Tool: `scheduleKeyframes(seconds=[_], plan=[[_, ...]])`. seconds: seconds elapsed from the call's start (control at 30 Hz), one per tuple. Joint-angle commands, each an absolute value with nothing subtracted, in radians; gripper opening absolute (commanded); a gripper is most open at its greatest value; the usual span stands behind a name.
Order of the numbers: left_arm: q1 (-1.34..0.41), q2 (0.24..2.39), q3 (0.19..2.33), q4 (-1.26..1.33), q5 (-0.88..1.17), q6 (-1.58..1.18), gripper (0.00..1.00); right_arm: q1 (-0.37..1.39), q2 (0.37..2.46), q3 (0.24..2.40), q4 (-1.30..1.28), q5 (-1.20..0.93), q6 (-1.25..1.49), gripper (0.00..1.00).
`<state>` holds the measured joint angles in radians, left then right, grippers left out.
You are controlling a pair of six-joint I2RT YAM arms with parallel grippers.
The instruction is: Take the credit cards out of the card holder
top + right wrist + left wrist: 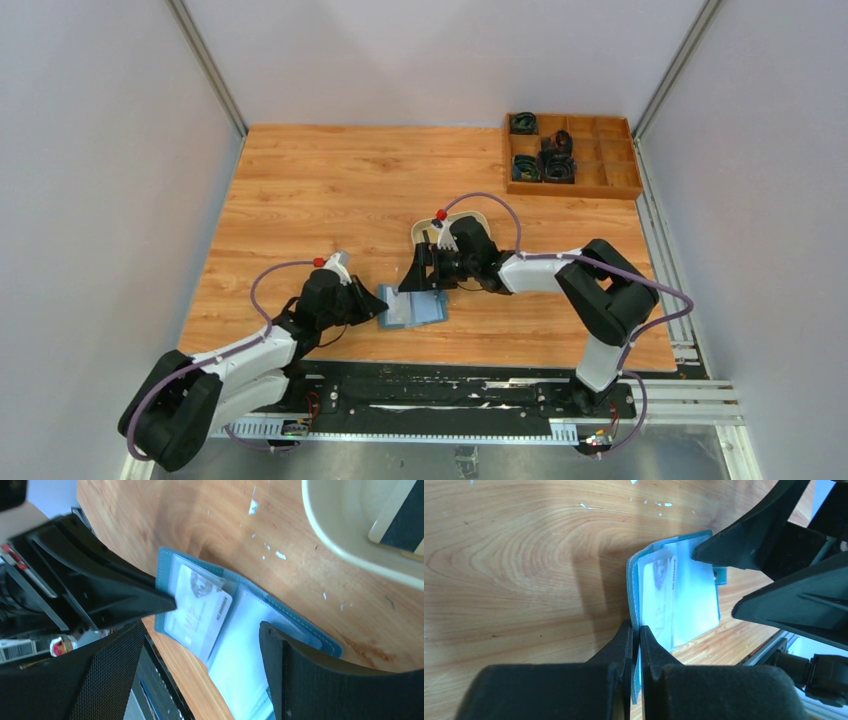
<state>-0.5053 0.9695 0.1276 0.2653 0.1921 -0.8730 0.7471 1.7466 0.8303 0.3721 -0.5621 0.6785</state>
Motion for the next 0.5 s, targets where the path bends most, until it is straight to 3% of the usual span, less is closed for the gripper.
scheduleKeyframes(seconds=[0.0,0.47], plan=[[-0.499,1.045,0.111,0.249,0.113,-0.881,0.00,0.766,1.787,0.821,0.515,-0.482,0.783,0.88],[-0.499,1.192,0.108,0.249,0.031,-0.854,0.00,0.817,1.747,0.826,0.460,-0.507,0.761,0.87]])
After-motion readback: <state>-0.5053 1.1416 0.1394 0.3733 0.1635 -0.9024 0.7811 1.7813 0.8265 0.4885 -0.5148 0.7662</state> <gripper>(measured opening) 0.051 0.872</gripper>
